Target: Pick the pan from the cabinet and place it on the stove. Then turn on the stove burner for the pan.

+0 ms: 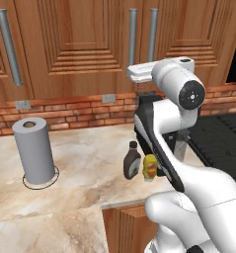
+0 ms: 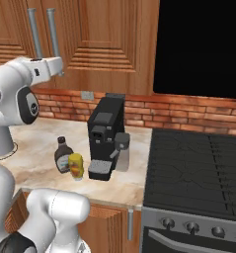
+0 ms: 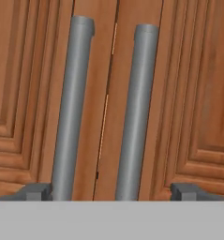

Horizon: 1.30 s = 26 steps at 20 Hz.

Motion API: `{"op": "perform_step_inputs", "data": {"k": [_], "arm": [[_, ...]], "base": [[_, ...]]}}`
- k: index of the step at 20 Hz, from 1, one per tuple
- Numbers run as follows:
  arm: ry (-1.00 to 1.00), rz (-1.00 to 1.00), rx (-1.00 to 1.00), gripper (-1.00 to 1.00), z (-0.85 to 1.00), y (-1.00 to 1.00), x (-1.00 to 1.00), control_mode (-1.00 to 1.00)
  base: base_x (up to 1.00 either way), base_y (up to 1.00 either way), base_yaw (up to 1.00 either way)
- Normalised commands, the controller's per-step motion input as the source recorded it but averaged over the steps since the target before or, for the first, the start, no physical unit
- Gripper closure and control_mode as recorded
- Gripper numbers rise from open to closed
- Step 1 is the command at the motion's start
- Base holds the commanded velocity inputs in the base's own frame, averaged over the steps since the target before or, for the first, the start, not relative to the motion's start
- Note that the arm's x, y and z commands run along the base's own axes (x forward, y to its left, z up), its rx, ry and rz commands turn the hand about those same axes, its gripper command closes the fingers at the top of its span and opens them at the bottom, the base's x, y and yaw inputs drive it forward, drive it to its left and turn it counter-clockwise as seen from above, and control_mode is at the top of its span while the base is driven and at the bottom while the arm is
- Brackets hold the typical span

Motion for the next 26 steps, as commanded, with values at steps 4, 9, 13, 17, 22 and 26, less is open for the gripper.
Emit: {"op": "perform_step_inputs", "data": {"k": [4, 9, 13, 17, 22, 26], "arm": [[-0.14, 0.04, 0.01, -1.00, 0.18, -0.01, 0.31, -1.00], [-0.12, 0.05, 0.05, -1.00, 0.03, -0.08, 0.30, -1.00], [-0.11, 0.05, 0.03, -1.00, 0.00, -0.26, 0.12, -1.00], [-0.10, 0.01, 0.00, -1.00, -0.01, -0.24, 0.02, -1.00], [-0.07, 0.00, 0.00, -1.00, 0.00, -0.10, 0.01, -1.00], [-0.04, 0.00, 0.00, -1.00, 0.00, 0.00, 0.04, -1.00]], "base": [[0.00, 0.00, 0.00], [0.00, 0.00, 0.00], [0.00, 0.00, 0.00], [0.00, 0.00, 0.00], [0.00, 0.00, 0.00], [0.00, 0.00, 0.00]]}}
